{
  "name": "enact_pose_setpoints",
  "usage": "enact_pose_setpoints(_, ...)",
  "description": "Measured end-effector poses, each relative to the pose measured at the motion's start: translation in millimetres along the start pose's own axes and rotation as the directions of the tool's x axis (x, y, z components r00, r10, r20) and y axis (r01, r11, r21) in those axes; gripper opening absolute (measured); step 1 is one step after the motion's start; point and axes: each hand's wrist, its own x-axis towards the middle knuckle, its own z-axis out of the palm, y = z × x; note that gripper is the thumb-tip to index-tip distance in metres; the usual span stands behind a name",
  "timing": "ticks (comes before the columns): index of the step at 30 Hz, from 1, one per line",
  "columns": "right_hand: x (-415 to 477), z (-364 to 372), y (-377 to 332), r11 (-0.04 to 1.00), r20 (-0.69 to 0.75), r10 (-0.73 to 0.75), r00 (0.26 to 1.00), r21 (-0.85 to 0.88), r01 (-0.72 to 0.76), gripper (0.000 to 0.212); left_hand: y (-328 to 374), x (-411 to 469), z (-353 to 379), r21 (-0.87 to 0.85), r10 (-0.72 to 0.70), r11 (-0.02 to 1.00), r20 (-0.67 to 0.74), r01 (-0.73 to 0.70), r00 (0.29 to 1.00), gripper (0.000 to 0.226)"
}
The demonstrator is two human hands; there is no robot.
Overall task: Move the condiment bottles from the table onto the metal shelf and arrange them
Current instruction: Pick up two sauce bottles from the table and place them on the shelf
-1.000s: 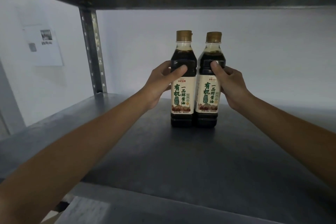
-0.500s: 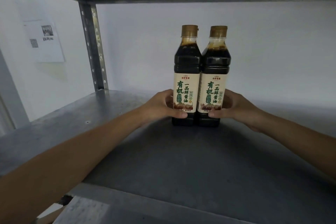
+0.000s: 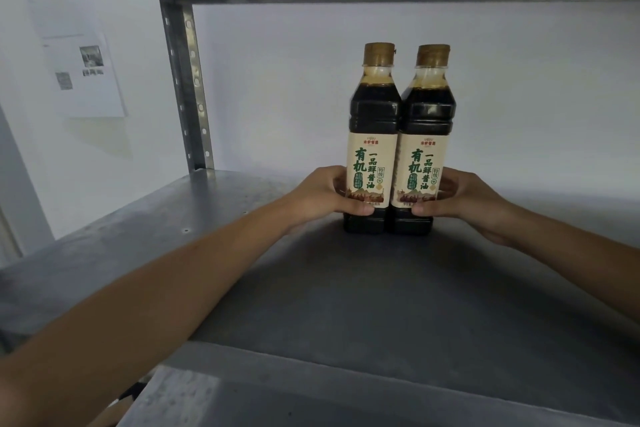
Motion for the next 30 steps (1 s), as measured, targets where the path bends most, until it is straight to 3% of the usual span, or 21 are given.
enact_pose_setpoints(18, 49.4, 104.9, -28.7, 0.995, -0.111, 0.086, 0.990, 0.069, -0.078, 0.055, -42.2, 1.3, -106.1, -0.016, -0.017, 1.000, 0.047, 0.018, 0.999, 0.058)
enact_pose_setpoints(24, 87.6, 147.9, -37.1, 0.994, -0.112, 0.099, 0.989, 0.059, -0.093, 0.057, -63.9, 10.4, -158.3, 0.061, -0.056, 0.997, 0.006, 0.056, 0.998, 0.059)
enact_pose_setpoints(30, 124.0, 178.5, -39.3, 0.993, -0.115, 0.109, 0.987, 0.066, -0.102, 0.058, -81.7, 20.2, -191.3, -0.013, -0.124, 0.992, -0.109, 0.123, 0.986, 0.063)
